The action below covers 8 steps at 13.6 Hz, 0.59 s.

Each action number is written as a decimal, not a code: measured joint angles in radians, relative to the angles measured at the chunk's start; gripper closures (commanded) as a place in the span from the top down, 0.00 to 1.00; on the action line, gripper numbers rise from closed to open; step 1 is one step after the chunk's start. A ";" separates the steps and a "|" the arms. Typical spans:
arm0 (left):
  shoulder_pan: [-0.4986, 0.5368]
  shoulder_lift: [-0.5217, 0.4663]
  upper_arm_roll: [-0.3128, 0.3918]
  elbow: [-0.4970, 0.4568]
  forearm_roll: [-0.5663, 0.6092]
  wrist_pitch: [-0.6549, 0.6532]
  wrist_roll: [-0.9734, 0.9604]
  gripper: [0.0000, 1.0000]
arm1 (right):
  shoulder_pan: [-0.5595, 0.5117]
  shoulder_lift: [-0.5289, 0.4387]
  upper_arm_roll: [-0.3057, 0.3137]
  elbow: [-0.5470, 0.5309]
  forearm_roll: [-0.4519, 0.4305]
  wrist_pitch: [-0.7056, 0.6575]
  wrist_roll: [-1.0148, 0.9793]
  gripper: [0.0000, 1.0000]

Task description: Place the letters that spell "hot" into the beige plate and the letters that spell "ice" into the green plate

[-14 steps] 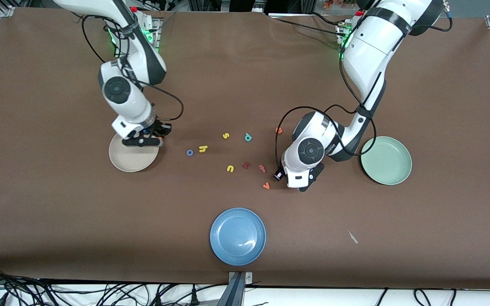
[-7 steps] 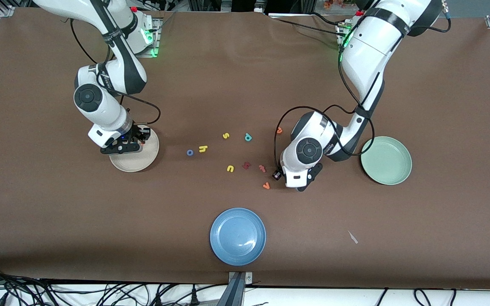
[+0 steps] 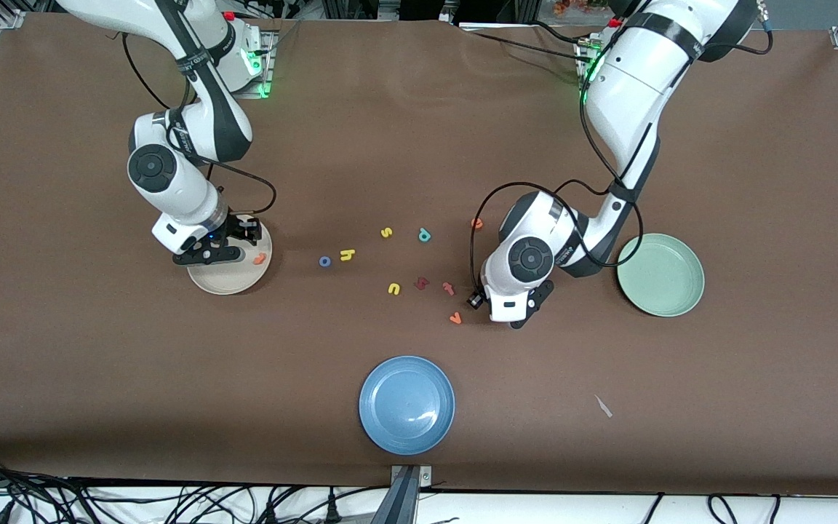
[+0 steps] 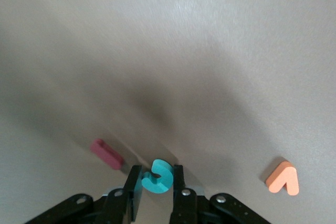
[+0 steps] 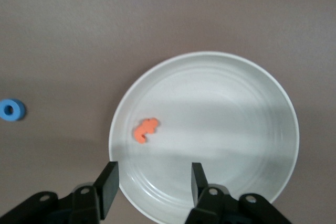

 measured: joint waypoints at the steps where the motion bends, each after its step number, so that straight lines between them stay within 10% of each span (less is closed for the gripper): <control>1: 0.016 -0.028 0.001 0.013 0.000 -0.070 0.056 0.04 | 0.001 0.017 0.008 0.022 0.000 0.000 0.025 0.64; 8: 0.300 -0.320 0.002 0.022 0.000 -0.585 0.608 0.04 | 0.090 0.167 0.057 0.173 0.000 0.003 0.264 0.64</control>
